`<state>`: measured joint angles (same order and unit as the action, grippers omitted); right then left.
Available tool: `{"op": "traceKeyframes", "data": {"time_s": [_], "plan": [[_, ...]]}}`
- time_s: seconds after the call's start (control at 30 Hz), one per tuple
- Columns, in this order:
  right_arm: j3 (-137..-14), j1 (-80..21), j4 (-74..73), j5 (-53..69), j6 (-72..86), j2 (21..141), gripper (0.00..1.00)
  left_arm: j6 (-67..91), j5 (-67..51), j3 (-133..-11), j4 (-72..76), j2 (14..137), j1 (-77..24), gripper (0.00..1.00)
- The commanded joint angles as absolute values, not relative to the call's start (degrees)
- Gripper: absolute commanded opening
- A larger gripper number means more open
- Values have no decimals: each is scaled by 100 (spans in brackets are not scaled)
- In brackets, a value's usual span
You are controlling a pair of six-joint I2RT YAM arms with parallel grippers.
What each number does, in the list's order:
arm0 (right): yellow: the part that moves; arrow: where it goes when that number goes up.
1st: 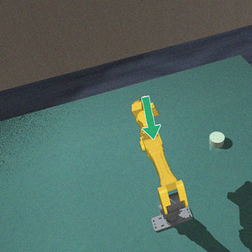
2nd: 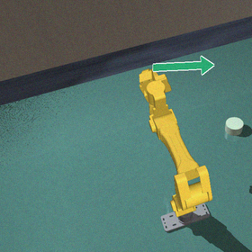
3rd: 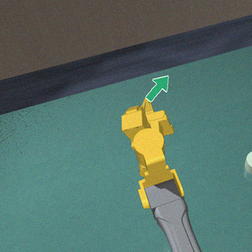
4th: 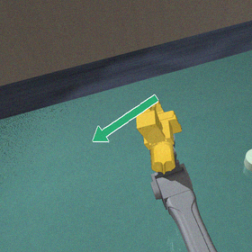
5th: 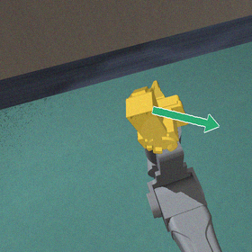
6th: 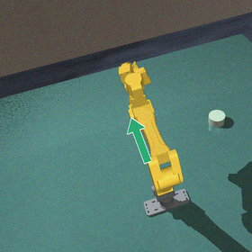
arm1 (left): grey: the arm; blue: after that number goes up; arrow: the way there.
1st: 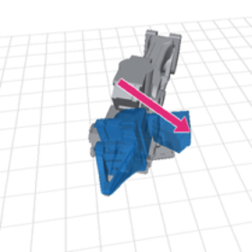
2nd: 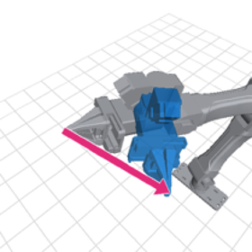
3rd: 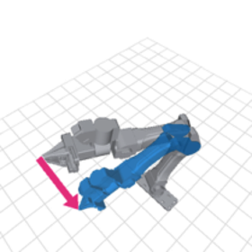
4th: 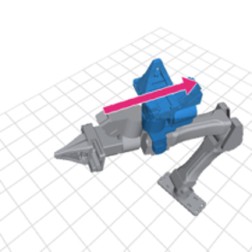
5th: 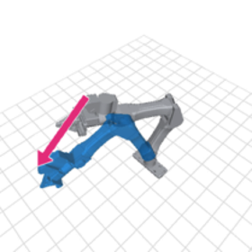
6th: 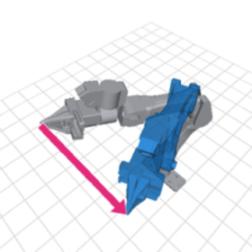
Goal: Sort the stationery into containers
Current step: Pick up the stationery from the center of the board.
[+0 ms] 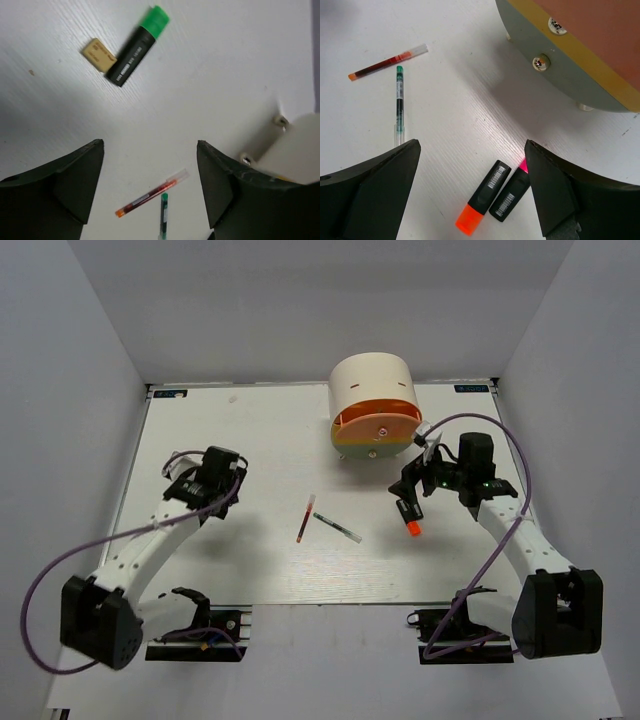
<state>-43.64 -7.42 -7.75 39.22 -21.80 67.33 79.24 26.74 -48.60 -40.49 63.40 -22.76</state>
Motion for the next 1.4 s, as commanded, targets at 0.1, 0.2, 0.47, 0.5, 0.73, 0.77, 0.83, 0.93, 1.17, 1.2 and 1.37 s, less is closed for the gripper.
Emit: {"op": "traceKeyframes", "data": {"time_s": [0.1,0.2,0.47,0.5,0.73,0.77,0.83,0.93,1.17,1.2,1.37], "plan": [[-4167,-756,-703,3902,-2356,6250,89,8780,2050,-5923,-4939,8040,-1522,79],[-3956,-756,-650,3806,-2347,5995,83,8833,1583,-5977,-4738,8350,-1161,70],[-3604,-756,-527,3709,-2198,5608,71,8719,1257,-6319,-4878,8824,-712,56],[-3577,-765,-484,3709,-2136,5616,69,8719,1257,-6319,-4878,8824,-651,58],[-3647,-756,-404,3700,-2100,5713,69,8719,1143,-6064,-4816,8956,-527,67],[-3647,-747,-422,3691,-2101,5730,69,8719,1143,-6064,-4816,8956,-527,67],[-3656,-756,-422,3691,-2118,5748,69,8719,1143,-6012,-4816,9008,-475,67],[-3647,-747,-396,3709,-2083,5783,69,8667,1195,-6012,-4816,9009,-475,67],[-3630,-747,-369,3700,-2021,5792,69,8666,1195,-6073,-4975,9422,-369,67],[-3639,-738,-378,3674,-2030,5783,69,8666,1195,-6073,-4914,9500,-369,67],[-3621,-747,-387,3683,-2039,5766,69,8666,1248,-6257,-4913,9817,-316,67]]}}
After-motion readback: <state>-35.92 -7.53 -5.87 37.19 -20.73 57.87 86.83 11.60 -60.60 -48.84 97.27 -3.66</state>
